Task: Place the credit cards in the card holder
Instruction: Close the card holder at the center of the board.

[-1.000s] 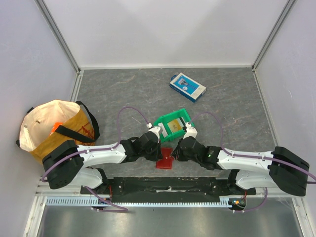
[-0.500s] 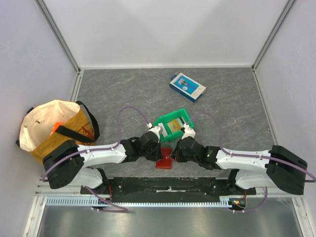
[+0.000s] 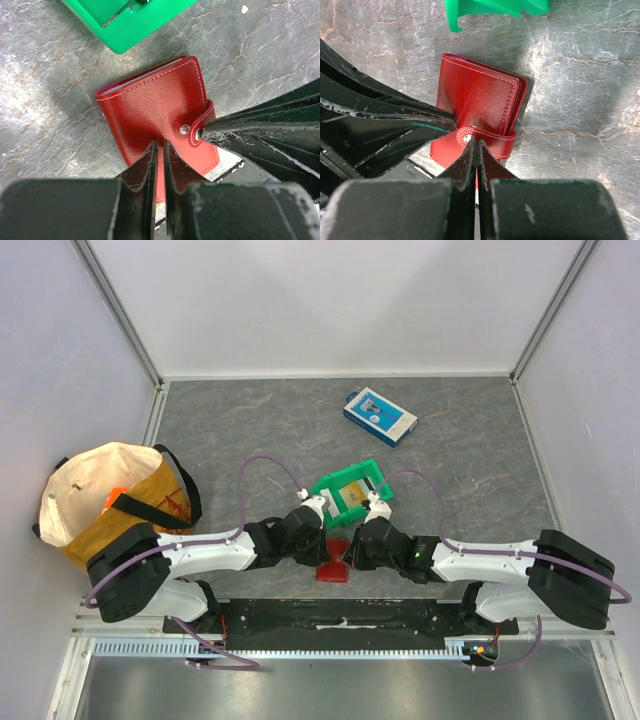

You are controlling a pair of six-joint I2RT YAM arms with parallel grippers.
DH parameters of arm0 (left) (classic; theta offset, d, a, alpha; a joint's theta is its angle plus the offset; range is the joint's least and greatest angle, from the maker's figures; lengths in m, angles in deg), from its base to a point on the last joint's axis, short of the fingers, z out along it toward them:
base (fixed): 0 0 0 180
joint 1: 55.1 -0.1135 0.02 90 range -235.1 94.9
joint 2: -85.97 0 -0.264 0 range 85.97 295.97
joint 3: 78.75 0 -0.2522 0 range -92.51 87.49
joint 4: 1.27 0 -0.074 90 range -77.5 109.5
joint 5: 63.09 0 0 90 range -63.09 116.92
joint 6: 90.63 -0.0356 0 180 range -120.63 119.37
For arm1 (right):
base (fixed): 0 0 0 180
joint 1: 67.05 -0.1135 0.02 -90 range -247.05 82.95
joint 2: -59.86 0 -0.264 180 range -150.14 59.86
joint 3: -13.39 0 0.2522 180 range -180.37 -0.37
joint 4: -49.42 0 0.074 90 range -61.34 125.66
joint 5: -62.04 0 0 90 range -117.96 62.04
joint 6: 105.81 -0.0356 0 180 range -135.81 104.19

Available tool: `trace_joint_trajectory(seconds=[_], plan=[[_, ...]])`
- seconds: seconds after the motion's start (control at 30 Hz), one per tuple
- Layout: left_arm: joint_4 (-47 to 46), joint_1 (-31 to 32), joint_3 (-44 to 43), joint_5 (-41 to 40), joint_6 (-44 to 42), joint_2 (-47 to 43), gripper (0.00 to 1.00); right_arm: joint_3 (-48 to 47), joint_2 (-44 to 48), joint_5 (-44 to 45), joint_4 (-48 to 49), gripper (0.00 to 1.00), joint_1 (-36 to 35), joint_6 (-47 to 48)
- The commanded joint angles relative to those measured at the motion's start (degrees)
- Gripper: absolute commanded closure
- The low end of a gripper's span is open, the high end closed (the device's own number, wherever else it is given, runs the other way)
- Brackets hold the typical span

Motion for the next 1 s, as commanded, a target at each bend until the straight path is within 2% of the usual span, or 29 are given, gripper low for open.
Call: trace_joint_trajectory(seconds=[0.0,0.97], plan=[[0.7,0.3,-1.5,-0.3,0.6,1.1,0.87,-2.1,-0.9,-0.2,2.0,0.99,0.1,0.1],[0.7,0.3,-1.4,0.2,0.1,0.8,0.87,-4.0,-6.2,0.1,0.7,0.98,0.1,0.6]])
